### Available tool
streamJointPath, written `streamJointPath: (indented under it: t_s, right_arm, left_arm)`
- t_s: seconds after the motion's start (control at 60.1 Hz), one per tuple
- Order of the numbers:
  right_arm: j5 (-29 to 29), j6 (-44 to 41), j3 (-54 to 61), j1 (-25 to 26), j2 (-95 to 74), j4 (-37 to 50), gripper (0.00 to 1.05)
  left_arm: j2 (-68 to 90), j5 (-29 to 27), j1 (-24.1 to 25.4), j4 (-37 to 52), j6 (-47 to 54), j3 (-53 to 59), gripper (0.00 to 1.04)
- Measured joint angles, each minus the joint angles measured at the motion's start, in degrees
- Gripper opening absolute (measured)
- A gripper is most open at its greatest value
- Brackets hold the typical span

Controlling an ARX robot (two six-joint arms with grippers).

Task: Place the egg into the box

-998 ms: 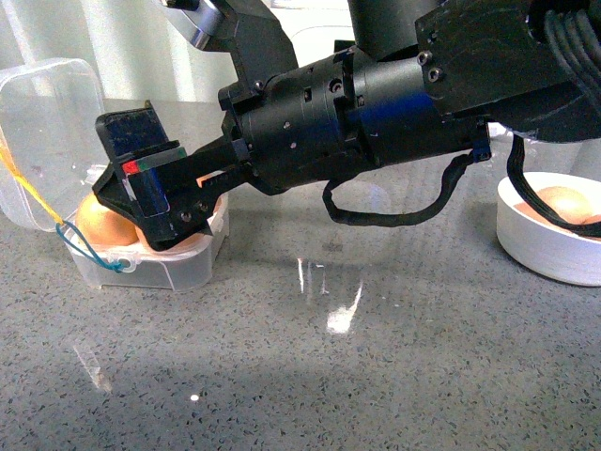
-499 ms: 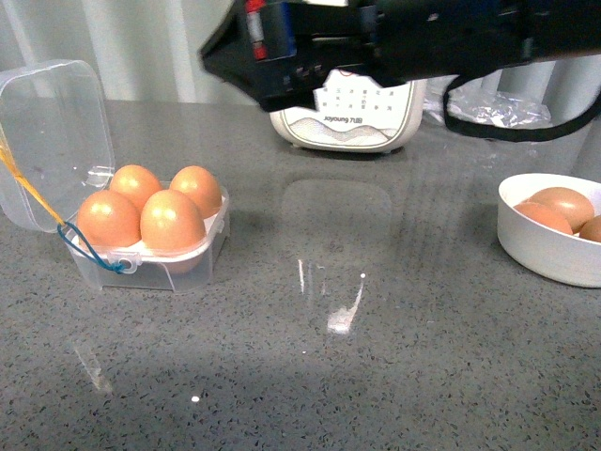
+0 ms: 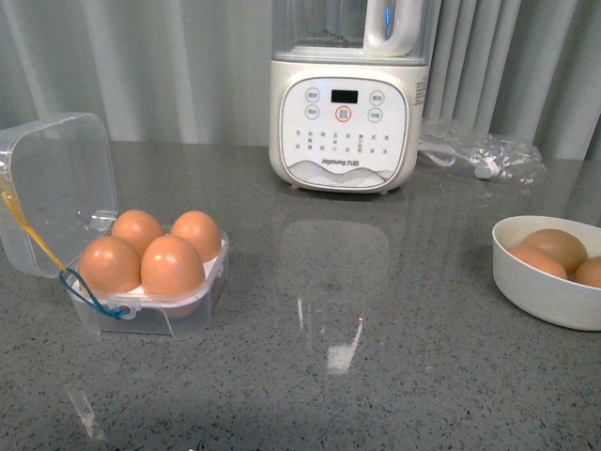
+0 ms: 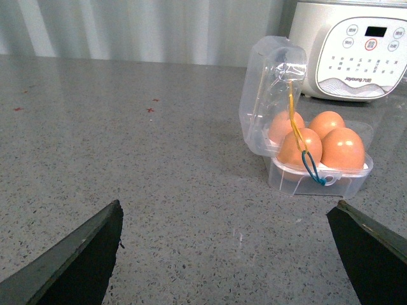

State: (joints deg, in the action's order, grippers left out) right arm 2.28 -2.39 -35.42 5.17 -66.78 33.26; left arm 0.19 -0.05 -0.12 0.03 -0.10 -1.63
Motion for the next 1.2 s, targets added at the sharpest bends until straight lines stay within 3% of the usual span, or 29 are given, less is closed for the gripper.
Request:
streamJointPath:
  t_s: [0.2, 0.316, 0.349, 0.749, 1.081, 1.198]
  right_arm:
    - [3.7, -2.0, 4.0, 12.3, 10.8, 0.4, 0.98]
    - [18.3, 0.7, 6.1, 18.3, 17.8, -12.2, 0.80]
    - [20.1, 1.0, 8.0, 18.5, 20.0, -14.0, 0.74]
    - [9.9, 1.7, 23.8, 7.7, 35.3, -14.0, 0.03]
    - [4.3, 1.8, 29.5, 1.7, 42.9, -15.7, 0.03]
    - [-1.9, 1.8, 30.7, -3.6, 45.4, -17.0, 0.03]
  left_arm:
    - [0.0, 0.0, 0.0, 0.0, 0.0, 0.0, 0.98]
    - [0.0, 0.0, 0.0, 0.0, 0.0, 0.0, 0.98]
    - [0.0, 0.0, 0.0, 0.0, 0.0, 0.0, 0.98]
    - [0.0, 0.0, 0.0, 0.0, 0.0, 0.0, 0.98]
    - [0.0, 0.0, 0.0, 0.0, 0.0, 0.0, 0.98]
    - [0.0, 0.0, 0.0, 0.0, 0.0, 0.0, 0.98]
